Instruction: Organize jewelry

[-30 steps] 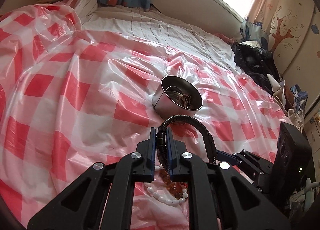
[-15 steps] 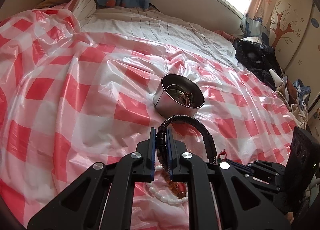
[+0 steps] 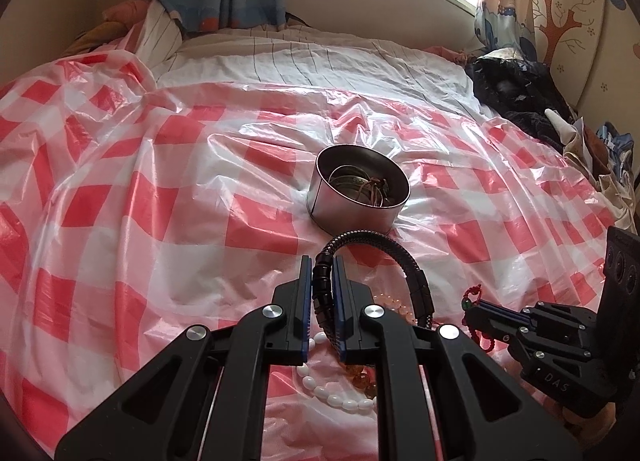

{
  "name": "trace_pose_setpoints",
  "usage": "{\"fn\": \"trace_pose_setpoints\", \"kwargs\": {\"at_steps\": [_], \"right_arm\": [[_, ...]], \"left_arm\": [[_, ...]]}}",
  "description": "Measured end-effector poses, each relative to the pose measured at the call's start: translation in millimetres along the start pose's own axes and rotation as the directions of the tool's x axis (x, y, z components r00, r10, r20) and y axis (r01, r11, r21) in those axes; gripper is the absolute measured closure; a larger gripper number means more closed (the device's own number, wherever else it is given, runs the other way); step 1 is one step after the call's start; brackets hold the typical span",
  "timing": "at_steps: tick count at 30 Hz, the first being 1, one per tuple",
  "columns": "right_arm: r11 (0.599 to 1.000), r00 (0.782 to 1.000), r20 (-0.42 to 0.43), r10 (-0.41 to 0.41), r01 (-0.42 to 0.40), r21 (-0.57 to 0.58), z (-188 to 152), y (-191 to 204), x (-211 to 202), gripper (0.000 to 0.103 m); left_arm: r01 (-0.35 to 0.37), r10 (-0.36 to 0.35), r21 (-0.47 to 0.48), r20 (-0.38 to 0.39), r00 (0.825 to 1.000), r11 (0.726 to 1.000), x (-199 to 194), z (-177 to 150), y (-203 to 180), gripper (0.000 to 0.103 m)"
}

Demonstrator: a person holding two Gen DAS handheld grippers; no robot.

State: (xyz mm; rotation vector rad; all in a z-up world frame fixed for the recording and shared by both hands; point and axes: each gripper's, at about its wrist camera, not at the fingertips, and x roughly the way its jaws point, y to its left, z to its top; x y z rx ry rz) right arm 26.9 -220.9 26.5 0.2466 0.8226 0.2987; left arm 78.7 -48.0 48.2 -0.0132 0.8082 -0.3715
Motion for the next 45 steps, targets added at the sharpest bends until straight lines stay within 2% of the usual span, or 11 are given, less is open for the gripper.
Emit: {"fn": "trace_pose_setpoints", "kwargs": {"at_steps": [5,10,17,20,23,26,27,28,30,39,45], "right_arm": [[1.000,0.999,0.034,0.018,-0.018,-0.004,4.8,2.0,-3.5,0.097],[1.000,0.996,0.083,0.027,-0.026,-0.005,27.6,3.3,-4.4,0.097],[0.999,0.989,0.150,0.001,0.006,-0.045,70.8,2.3,-2.3,0.097],[0.999,0.986,0.166,-0.006,0.015,-0.050,84.9,-1.3,2.0,0.097],[0.998,0.985,0.170,-0.005,0.016,-0.060,98.7,-3.1,15.1,0.097],[0.997,0.987,0.160,0.002,0.010,-0.074,113.5,-3.3,38.4,0.097],[0.997,0.991,0.134,0.000,0.010,-0.071,116.8,-5.6,50.4,0.096],[0.998,0.996,0.087,-0.003,0.009,-0.067,118.3,-7.9,62.4,0.082],[0.997,0.997,0.059,-0.041,0.045,-0.058,112.3,-11.4,70.3,0.064],[0.998,0.999,-0.043,-0.023,0.020,-0.064,30.8,-10.7,8.5,0.064],[0.985,0.992,-0.105,-0.068,0.050,-0.167,4.6,13.9,14.3,0.064]], "left_arm": [[-0.018,0.018,0.022,0.006,1.000,1.000,0.8,1.2,-3.0,0.094],[0.013,-0.013,-0.004,0.005,1.000,1.000,8.4,14.3,-4.3,0.094],[0.016,-0.017,0.013,0.033,0.999,1.000,40.8,67.3,-20.6,0.094],[0.021,-0.021,0.030,0.010,1.000,0.999,65.9,83.2,-27.8,0.094],[0.018,-0.016,0.033,-0.059,0.998,0.999,100.7,89.0,-25.7,0.093],[0.003,-0.003,-0.003,-0.081,0.997,1.000,105.2,87.7,-10.5,0.091],[-0.010,0.010,-0.002,-0.069,0.998,1.000,97.9,86.0,-5.2,0.087],[-0.021,0.022,0.005,-0.063,0.998,1.000,90.6,83.7,-1.0,0.084],[-0.031,0.032,0.026,-0.070,0.997,0.999,75.2,74.7,6.6,0.081],[0.035,-0.025,0.065,-0.142,0.990,0.997,22.4,11.5,10.0,0.064],[-0.003,0.041,0.208,-0.180,0.983,0.978,18.8,-14.0,-10.6,0.057]]}}
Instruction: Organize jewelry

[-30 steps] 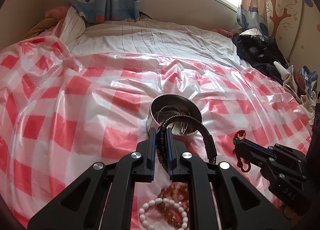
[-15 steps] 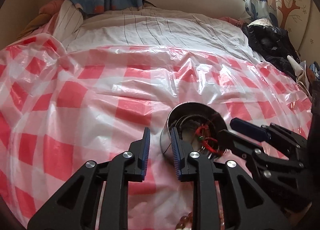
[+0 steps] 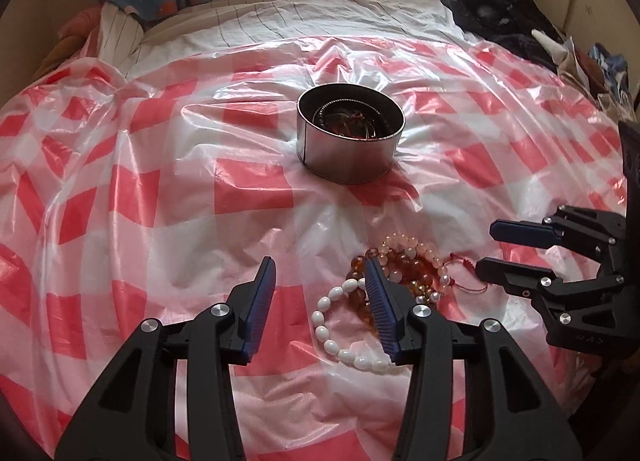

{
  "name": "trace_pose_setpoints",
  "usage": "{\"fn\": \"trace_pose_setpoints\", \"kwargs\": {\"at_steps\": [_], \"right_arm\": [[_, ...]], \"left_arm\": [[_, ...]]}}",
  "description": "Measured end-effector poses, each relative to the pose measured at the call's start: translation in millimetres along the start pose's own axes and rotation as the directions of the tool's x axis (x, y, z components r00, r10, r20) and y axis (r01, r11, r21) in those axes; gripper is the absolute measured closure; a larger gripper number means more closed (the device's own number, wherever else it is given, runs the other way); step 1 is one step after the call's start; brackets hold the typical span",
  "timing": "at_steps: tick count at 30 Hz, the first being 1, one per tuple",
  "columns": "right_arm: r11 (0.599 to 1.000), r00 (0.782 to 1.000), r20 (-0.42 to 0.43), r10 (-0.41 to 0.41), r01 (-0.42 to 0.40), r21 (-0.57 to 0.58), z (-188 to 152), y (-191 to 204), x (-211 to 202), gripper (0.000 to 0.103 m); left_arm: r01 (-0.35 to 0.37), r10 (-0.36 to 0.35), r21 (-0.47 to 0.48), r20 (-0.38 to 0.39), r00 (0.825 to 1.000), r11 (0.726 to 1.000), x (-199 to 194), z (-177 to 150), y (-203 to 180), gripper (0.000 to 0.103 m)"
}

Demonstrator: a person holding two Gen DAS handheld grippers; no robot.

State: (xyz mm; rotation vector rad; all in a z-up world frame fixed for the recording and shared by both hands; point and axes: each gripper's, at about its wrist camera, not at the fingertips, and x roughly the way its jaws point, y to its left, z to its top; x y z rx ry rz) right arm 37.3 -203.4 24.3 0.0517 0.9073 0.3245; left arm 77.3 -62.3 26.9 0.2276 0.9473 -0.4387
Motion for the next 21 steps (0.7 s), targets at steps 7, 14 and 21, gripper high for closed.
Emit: {"fn": "trace_pose_setpoints", "kwargs": {"at_steps": [7,14,21], "right_arm": [[0.996,0.995,-0.082,-0.061,0.056,-0.069,-10.5,9.2,22.9,0.081],[0.986,0.986,-0.028,-0.166,0.167,0.004,-6.9,-14.5,9.7,0.098],[0.969,0.973,0.025,-0.230,0.227,0.095,0.5,-36.5,-2.5,0.099]], "left_arm": [[0.032,-0.032,0.031,0.012,0.999,0.999,7.7,8.9,-14.2,0.055],[-0.009,0.011,0.157,-0.013,1.000,0.988,37.6,14.5,-52.3,0.055],[0.018,-0.012,0.163,-0.037,0.999,0.986,43.0,15.1,-57.0,0.096]]}}
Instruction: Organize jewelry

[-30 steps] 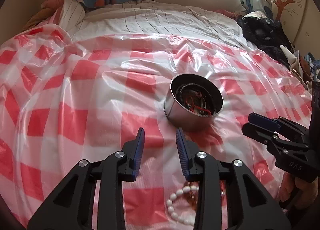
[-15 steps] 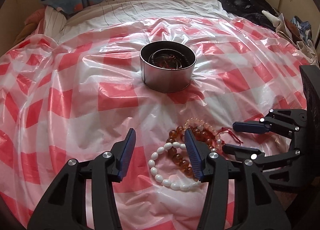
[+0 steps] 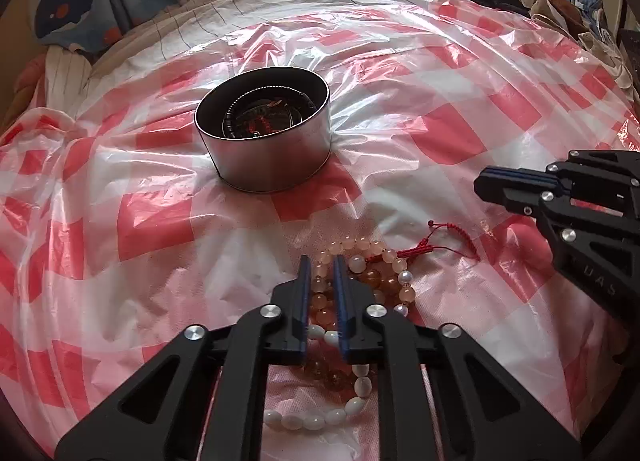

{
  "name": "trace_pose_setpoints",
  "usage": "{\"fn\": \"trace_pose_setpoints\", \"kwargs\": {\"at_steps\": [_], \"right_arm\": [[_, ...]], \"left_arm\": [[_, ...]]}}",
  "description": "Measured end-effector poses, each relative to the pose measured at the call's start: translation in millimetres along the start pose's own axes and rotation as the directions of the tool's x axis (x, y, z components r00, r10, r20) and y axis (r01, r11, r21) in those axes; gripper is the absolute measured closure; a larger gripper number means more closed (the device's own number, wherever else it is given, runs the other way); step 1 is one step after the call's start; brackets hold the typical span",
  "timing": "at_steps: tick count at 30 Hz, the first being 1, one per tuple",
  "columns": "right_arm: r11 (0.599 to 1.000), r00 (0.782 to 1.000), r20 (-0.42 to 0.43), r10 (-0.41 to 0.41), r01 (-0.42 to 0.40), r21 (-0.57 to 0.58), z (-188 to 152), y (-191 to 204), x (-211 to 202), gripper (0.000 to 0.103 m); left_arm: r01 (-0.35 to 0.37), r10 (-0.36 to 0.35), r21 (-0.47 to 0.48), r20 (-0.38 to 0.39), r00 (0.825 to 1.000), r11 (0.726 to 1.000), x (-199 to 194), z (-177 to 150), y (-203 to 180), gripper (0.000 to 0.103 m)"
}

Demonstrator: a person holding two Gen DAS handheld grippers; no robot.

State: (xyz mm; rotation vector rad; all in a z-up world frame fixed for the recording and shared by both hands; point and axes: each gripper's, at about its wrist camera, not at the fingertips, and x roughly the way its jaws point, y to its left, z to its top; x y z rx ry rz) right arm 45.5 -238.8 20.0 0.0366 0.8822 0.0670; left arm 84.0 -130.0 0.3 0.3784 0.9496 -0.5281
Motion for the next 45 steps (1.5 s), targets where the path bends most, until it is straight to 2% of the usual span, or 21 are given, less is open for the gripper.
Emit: {"fn": "trace_pose_setpoints", "kwargs": {"at_steps": [4,7,8,9,10,14,15,16,17,18,19,21,24,30,33,35,37,39,42,44,45], "right_arm": [[1.000,0.999,0.041,0.012,-0.012,0.014,3.1,-2.6,-7.8,0.099],[0.998,0.997,0.050,0.064,-0.064,-0.009,3.4,5.1,-9.7,0.097],[0.997,0.996,0.040,0.079,-0.078,-0.023,3.5,10.0,-7.3,0.091],[0.996,0.996,0.035,0.084,-0.083,-0.039,2.4,14.8,-5.5,0.061],[0.995,0.996,0.038,0.082,-0.079,-0.057,1.0,20.2,-4.2,0.041],[0.987,0.996,-0.031,0.078,-0.082,-0.142,-3.1,40.0,12.7,0.040],[0.985,0.997,-0.059,0.056,-0.064,-0.157,-5.2,42.3,19.6,0.045],[0.985,0.996,-0.075,0.039,-0.051,-0.165,-6.6,43.4,24.7,0.060],[0.986,0.996,-0.073,0.040,-0.052,-0.156,-6.4,42.0,24.8,0.067],[0.989,0.997,-0.068,0.043,-0.052,-0.137,-4.9,38.4,22.8,0.094],[0.992,0.997,-0.059,0.054,-0.060,-0.112,-3.1,33.4,19.8,0.099],[0.996,0.998,-0.018,0.062,-0.063,-0.062,-0.6,22.7,11.6,0.099],[0.996,0.994,0.066,0.087,-0.086,-0.015,4.0,12.9,-4.7,0.099],[0.991,0.962,0.240,0.130,-0.131,-0.010,11.3,12.1,-39.2,0.099],[0.982,0.942,0.284,0.180,-0.187,-0.004,14.3,10.3,-47.5,0.099],[0.976,0.944,0.254,0.212,-0.219,-0.001,16.5,9.8,-43.7,0.095],[0.989,0.969,0.201,0.140,-0.146,0.014,16.2,10.0,-31.8,0.047],[0.994,0.981,0.169,0.096,-0.104,0.041,15.3,4.6,-24.7,0.046],[0.992,0.986,0.133,0.099,-0.109,0.069,13.5,-1.3,-15.9,0.046],[0.994,0.990,0.097,0.102,-0.106,0.040,10.5,4.5,-7.7,0.046],[0.996,0.994,0.074,0.085,-0.086,0.014,8.7,9.8,-2.8,0.042]], "left_arm": [[0.020,-0.013,-0.106,0.064,0.998,0.994,-15.0,4.5,21.0,0.096],[0.016,0.009,-0.203,0.121,0.993,0.979,-28.6,7.0,42.9,0.096],[0.012,0.019,-0.232,0.131,0.991,0.973,-31.2,6.9,49.5,0.096],[0.005,0.032,-0.260,0.138,0.990,0.966,-32.9,6.2,56.0,0.096],[-0.005,0.046,-0.279,0.138,0.989,0.960,-33.1,5.6,61.3,0.096],[-0.043,0.072,-0.298,0.088,0.994,0.953,-22.9,2.5,65.9,0.096],[-0.051,0.076,-0.296,0.073,0.994,0.954,-19.2,1.4,65.0,0.096],[-0.057,0.078,-0.294,0.059,0.995,0.954,-16.0,0.3,64.4,0.096],[-0.061,0.078,-0.295,0.049,0.996,0.954,-13.8,-0.6,64.5,0.095],[-0.063,0.078,-0.295,0.041,0.996,0.953,-12.3,-1.5,65.1,0.092],[-0.066,0.081,-0.296,0.037,0.996,0.953,-12.1,-2.3,65.7,0.086],[-0.070,0.085,-0.300,0.037,0.996,0.951,-11.9,-3.3,66.7,0.075],[-0.077,0.093,-0.300,0.040,0.995,0.951,-11.8,-2.8,66.9,0.064],[-0.086,0.099,-0.310,0.028,0.995,0.947,-7.0,-4.8,69.4,0.055],[-0.088,0.099,-0.309,0.021,0.995,0.947,-3.9,-5.4,69.1,0.050],[-0.092,0.100,-0.301,0.014,0.995,0.949,-1.2,-5.7,67.7,0.047],[-0.095,0.102,-0.295,0.008,0.995,0.951,0.6,-6.1,66.3,0.046],[-0.094,0.101,-0.296,0.009,0.995,0.950,0.7,-6.2,66.1,0.045],[-0.093,0.100,-0.300,0.009,0.995,0.949,3.0,-6.9,66.3,0.043],[-0.094,0.100,-0.299,0.005,0.995,0.950,5.4,-7.7,66.1,0.042],[-0.094,0.100,-0.297,0.004,0.995,0.950,5.8,-7.6,66.4,0.041]]}}
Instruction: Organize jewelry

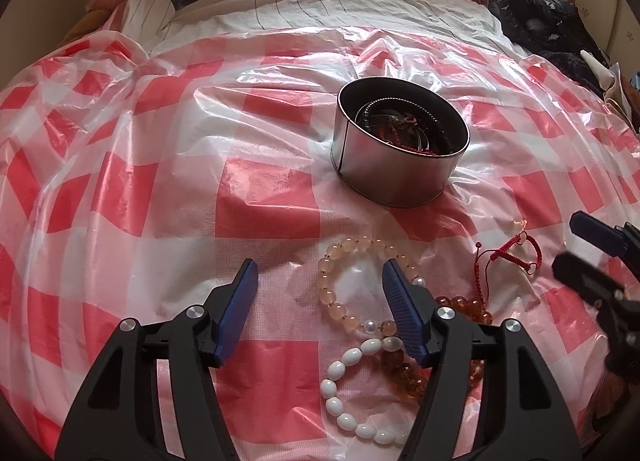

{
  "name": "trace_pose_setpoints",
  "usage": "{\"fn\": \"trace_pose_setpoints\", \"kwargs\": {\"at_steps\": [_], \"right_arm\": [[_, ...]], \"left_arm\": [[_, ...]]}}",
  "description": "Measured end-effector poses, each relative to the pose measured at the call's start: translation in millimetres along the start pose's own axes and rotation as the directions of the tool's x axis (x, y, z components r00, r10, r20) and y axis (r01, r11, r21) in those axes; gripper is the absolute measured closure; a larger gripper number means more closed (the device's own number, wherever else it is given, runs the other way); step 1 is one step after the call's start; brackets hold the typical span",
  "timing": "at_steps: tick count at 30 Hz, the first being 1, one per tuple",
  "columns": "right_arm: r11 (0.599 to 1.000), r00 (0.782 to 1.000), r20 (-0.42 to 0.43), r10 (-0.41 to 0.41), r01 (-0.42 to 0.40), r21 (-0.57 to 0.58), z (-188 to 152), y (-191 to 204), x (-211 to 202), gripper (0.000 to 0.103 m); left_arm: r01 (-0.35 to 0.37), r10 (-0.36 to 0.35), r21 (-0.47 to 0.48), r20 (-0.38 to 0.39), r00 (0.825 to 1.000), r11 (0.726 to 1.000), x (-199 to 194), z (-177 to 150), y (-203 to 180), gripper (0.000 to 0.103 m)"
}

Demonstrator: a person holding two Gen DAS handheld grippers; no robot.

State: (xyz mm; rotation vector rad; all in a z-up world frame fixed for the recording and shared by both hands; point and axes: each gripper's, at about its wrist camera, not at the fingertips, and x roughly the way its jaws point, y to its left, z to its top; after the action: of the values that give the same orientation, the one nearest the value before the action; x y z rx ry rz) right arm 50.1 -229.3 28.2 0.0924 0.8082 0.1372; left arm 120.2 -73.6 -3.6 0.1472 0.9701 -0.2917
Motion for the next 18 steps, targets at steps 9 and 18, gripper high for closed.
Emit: {"fn": "trace_pose_setpoints", "kwargs": {"at_steps": [9,18], "right_arm": [[1.000,0.993,-0.111,0.024,-0.025,-0.003,-9.3,3.5,28.7,0.091],[1.000,0.997,-0.071,0.009,-0.008,0.019,-4.3,-1.6,13.2,0.081]], "left_arm": [[0.004,-0.004,0.049,0.002,1.000,0.999,-0.5,-0.8,-7.3,0.057],[0.028,-0.028,0.062,0.007,1.000,0.998,-7.1,2.5,-5.5,0.094]]}}
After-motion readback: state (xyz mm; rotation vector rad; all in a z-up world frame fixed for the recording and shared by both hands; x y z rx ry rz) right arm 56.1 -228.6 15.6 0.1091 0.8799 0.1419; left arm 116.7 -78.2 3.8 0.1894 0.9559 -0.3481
